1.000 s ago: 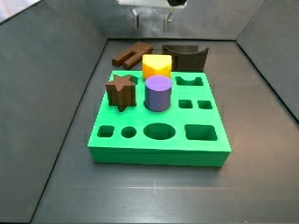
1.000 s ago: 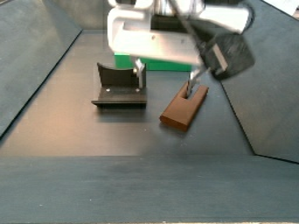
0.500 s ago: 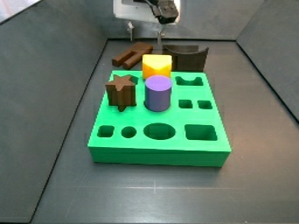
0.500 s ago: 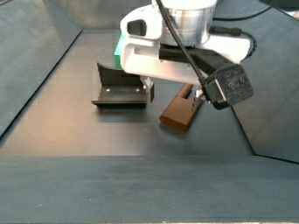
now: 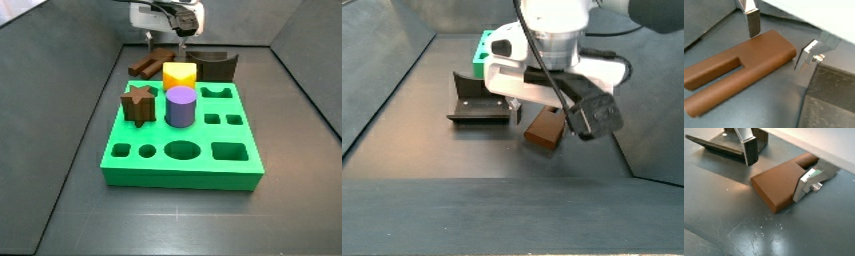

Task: Pick up the square-circle object. Move up. Rotate the square-circle object. Place the square-circle object on the fixture. Regrasp the square-circle object. Move to above the board. Insert the square-circle object.
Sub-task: Pick up the square-circle object.

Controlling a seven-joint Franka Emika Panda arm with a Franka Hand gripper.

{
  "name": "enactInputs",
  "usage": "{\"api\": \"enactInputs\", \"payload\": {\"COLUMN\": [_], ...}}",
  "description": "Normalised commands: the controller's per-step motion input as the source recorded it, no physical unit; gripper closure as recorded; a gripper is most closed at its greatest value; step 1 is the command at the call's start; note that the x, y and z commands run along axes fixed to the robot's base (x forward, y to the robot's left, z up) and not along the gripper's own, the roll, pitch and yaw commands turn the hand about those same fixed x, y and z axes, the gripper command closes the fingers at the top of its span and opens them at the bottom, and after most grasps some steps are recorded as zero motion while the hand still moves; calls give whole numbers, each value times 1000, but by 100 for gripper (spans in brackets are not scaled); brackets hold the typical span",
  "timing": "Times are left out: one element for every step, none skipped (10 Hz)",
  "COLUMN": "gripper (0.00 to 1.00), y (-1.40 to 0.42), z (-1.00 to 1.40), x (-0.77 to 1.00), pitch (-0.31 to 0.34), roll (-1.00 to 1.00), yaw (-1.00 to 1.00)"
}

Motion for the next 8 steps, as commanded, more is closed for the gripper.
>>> {"api": "enactInputs", "payload": {"gripper": [0, 0, 0, 0, 0, 0, 0, 0], "y": [134, 166, 123, 0, -60, -240, -171, -3], "z": [-200, -220, -326, -434, -406, -363, -129, -40], "x": [-177, -189, -131, -9, -91, -200, -51, 0], "pitch": [-296, -279, -253, -120, -204, -303, -143, -47], "roll": [-380, -380, -327, -153, 0, 109, 89, 0], "yaw": [-409, -371, -351, -226, -37, 0, 0, 0]}}
